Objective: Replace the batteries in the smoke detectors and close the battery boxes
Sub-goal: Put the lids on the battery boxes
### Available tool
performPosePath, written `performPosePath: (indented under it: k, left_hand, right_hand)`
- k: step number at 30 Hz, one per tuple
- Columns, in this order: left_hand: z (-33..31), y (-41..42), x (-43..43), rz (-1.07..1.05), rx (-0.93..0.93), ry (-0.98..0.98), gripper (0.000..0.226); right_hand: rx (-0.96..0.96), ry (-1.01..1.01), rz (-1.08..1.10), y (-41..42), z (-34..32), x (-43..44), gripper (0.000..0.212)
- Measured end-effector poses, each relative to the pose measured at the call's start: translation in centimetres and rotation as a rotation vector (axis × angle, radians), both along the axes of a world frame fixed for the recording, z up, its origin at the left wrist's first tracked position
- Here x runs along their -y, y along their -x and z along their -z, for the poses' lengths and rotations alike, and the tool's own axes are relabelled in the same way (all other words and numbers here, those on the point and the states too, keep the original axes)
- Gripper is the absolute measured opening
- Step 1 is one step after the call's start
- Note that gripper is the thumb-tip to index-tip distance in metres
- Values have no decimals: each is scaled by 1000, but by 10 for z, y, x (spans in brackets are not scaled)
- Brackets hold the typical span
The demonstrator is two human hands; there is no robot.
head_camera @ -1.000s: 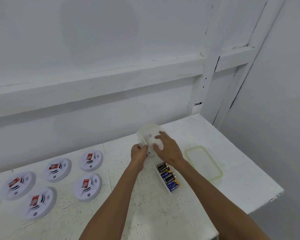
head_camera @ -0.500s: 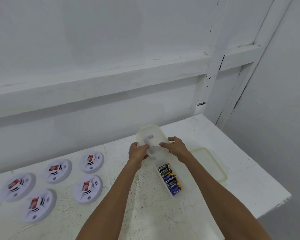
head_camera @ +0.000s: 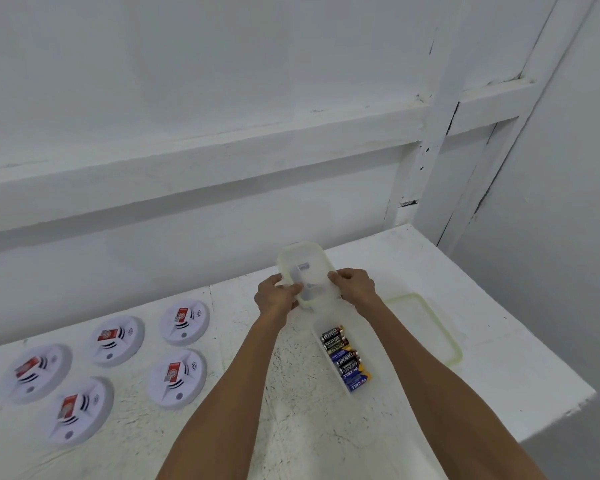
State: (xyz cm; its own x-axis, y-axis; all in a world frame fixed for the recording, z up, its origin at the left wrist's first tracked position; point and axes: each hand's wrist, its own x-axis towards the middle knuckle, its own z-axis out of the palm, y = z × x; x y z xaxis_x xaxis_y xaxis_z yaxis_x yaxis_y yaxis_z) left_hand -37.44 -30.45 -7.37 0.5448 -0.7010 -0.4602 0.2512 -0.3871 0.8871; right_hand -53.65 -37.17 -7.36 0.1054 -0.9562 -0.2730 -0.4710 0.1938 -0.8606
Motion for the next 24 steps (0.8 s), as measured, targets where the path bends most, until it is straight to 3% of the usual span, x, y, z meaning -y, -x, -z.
performPosePath:
  k: [4, 9, 13, 15, 18, 20, 24]
  left_hand:
    - [1, -4, 6, 93, 61, -46, 60]
    - [-1, -16, 15, 117, -116, -77, 47]
    - [-15, -20, 20, 221, 82, -168, 41]
    - [-27, -22, 24, 316, 196, -162, 62]
    - [-39, -30, 31, 493, 217, -160, 130]
    - [-43, -39, 37, 648, 180, -204, 144]
    - [-43, -59, 53, 833, 149, -285, 148]
  right_hand:
    - [114, -114, 21, 1, 0, 3, 38]
    - [152, -212, 2, 2, -10, 10, 33]
    - [-7, -126, -113, 4, -15, 10, 36]
    - [-96, -73, -237, 6, -17, 12, 54]
    - [-178, -74, -490, 13, -18, 16, 73]
    - [-211, -59, -579, 18, -14, 16, 79]
    - [-175, -8, -627, 24, -11, 19, 92]
